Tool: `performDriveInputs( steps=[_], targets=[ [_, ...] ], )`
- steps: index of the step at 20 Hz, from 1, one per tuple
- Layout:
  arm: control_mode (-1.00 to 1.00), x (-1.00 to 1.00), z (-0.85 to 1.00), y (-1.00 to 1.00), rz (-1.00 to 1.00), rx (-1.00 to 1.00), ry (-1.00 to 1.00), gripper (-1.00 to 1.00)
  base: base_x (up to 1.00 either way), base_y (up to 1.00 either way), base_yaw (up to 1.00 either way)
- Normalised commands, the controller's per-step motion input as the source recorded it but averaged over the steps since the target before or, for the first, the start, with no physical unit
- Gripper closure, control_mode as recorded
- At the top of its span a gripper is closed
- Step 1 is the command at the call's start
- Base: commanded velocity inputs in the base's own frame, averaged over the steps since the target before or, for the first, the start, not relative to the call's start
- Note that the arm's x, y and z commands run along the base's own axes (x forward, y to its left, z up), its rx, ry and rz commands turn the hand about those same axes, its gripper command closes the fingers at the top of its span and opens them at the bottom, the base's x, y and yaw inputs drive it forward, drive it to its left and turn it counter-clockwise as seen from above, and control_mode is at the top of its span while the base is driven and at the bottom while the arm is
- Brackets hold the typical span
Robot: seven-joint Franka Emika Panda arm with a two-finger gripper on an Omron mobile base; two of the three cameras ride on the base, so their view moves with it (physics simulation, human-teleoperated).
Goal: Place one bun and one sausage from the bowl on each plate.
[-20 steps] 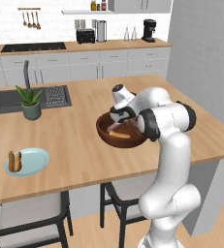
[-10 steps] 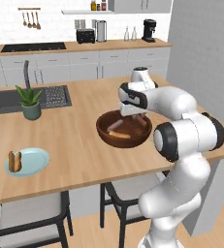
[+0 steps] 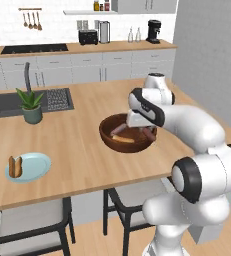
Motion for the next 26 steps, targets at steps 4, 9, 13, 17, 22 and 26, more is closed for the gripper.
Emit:
performDriveInputs(
  steps=[4, 9, 13, 17, 22, 26],
  targets=[
    [-1.00, -0.07, 0.00, 0.11, 0.00, -0.01, 0.00, 1.00, 0.00, 0.00, 0.00],
    [-1.00, 0.00, 0.00, 0.00, 0.00, 0.00, 0.00, 1.00, 0.00, 0.00, 0.00],
    [1.00, 0.00, 0.00, 0.10, 0.00, 0.00, 0.00, 1.00, -0.05, 0.41, 0.00],
    [1.00, 0.00, 0.00, 0.00, 0.00, 0.00, 0.00, 1.00, -0.15, 1.00, 0.00],
    [1.00, 0.00, 0.00, 0.00, 0.00, 0.00, 0.00, 1.00, -0.16, 1.00, 0.00],
    [1.00, 0.00, 0.00, 0.00, 0.00, 0.00, 0.00, 1.00, 0.00, 1.00, 0.00]
  ],
)
